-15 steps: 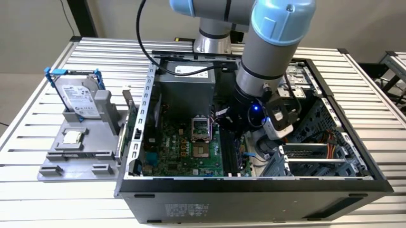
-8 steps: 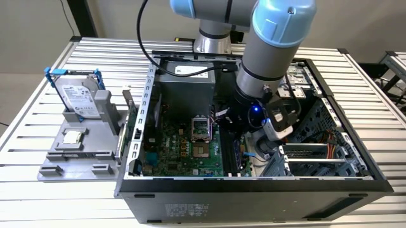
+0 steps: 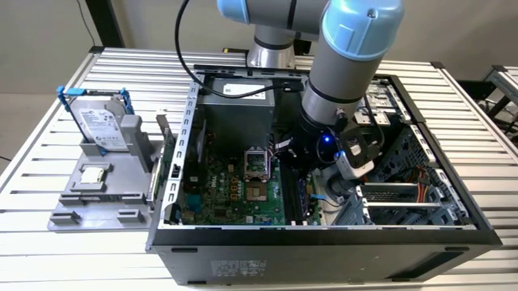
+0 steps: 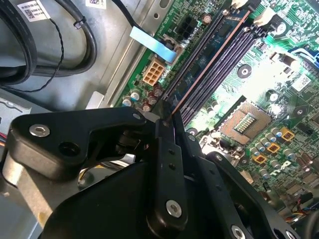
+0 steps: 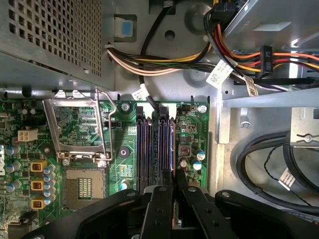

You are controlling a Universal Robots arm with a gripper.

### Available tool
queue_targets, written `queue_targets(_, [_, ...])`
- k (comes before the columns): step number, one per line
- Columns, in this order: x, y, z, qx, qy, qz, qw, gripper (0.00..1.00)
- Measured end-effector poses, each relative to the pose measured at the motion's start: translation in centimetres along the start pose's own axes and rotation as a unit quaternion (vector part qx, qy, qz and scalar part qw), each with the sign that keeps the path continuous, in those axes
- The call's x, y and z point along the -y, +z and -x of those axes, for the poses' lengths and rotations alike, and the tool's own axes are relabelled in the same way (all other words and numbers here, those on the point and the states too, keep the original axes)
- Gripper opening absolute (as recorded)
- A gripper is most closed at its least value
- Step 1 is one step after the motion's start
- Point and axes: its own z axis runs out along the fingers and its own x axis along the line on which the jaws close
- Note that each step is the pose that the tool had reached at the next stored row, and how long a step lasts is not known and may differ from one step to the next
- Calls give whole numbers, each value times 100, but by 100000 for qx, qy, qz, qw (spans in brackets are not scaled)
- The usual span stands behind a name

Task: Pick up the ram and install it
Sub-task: 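Insert the ram into the slot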

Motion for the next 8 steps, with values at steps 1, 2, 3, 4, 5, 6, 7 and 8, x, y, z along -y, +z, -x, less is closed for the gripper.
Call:
queue_targets(1, [0,0,0,2,2,-11,100000,0])
queue_targets(2, [0,0,1,0,2,-17,100000,0])
queue_targets(3, [1,-1,1,-1,3,-23,100000,0])
queue_targets(4, [2,-1,1,-1,0,-26,100000,0])
queue_targets(5, [4,-1,1,-1,1,-31,100000,0])
queue_targets(6, [8,-1,1,-1,-1,-29,100000,0])
queue_targets(7, [10,0,1,0,1,-25,100000,0])
queue_targets(8, [12,0,1,-1,1,-22,100000,0])
